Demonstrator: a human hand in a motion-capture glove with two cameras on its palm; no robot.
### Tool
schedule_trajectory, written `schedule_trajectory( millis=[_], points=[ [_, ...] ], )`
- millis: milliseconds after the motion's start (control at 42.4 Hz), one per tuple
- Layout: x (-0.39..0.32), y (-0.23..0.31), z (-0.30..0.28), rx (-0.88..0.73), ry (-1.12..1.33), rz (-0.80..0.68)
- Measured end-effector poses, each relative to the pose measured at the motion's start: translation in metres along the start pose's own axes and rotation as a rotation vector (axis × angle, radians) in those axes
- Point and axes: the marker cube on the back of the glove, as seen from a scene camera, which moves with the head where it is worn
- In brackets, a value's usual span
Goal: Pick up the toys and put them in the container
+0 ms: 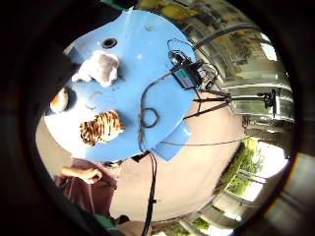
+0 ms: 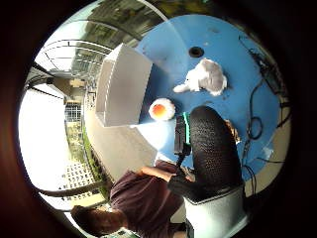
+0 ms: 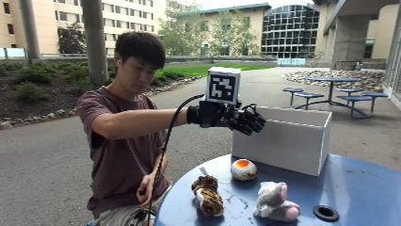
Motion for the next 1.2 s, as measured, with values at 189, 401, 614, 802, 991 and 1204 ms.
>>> schedule_trajectory(
  millis=[189,401,614,802,991,1204],
  points=[
    [-0.007,-0.015,-0.02,-0.009,0.033,0.003],
    [-0.007,-0.042,-0.038,-0.024,0.101,0.04],
    [-0.009,-0.085,-0.016,-0.109,0.103,0.065],
    [-0.01,-0.124,0.077,-0.276,0.229,-0.073],
    [-0.02,-0.15,0.181,-0.4,0.198,-0.071],
    [-0.018,-0.162,0.222,-0.292,0.106,-0.063]
  ],
)
